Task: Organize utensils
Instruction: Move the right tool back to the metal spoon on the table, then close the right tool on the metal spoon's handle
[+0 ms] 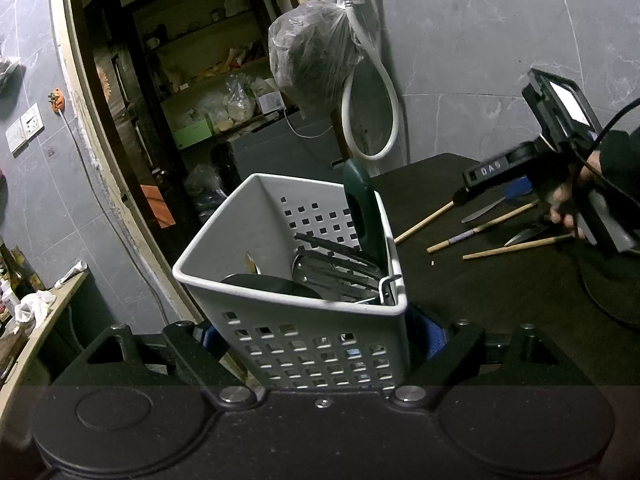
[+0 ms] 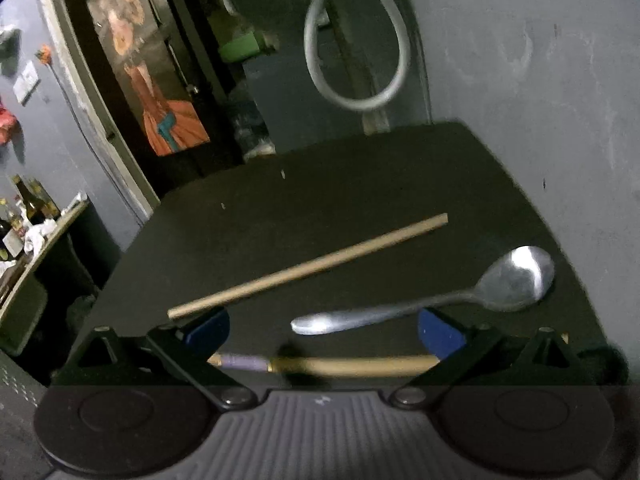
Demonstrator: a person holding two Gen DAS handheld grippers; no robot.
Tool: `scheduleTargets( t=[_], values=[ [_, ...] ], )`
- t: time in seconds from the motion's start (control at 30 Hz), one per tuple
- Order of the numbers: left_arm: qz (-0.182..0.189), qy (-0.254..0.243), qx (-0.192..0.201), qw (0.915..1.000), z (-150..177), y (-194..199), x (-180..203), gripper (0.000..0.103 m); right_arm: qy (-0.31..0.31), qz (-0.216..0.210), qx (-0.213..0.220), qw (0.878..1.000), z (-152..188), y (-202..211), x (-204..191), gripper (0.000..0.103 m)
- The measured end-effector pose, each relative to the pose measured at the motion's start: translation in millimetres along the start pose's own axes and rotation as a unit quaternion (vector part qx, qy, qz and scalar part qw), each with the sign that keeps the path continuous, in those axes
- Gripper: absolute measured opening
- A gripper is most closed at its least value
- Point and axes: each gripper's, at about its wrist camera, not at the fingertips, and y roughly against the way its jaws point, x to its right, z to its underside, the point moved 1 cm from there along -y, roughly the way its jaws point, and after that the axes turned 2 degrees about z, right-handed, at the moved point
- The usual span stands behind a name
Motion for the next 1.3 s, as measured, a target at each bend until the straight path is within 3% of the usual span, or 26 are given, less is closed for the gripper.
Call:
scheduleTargets(
  t=[0.3,0.63,1.0,1.1,1.3],
  values=[
    [0.000,0.000,0.000,1.0000,-0.1,-0.4,0.0,0.089,-0.027,0.008,-0.015,0.999,-12.7,-20.7,15.7,0.102],
    [0.002,-0.001,0.002,1.0000,-0.4,-1.8,0.6,0.089,-0.062,-0.007,-0.018,0.998,30.7,23.6,5.5,0.102],
    [0.008,-0.005,0.004,0.9999,1.8,-2.8,-1.5,0.089,-0.030,-0.052,-0.036,0.998,74.8,67.4,-31.3,0.103],
    [0.009,-0.007,0.005,0.9999,2.0,-2.9,-1.7,0.089,-0.021,-0.033,-0.006,0.999,70.5,79.6,-27.8,0.103],
    [0.009,-0.007,0.005,0.9999,2.4,-3.1,-1.8,0.089,-0.035,0.049,0.021,0.998,37.6,75.5,10.5,0.103]
  ],
)
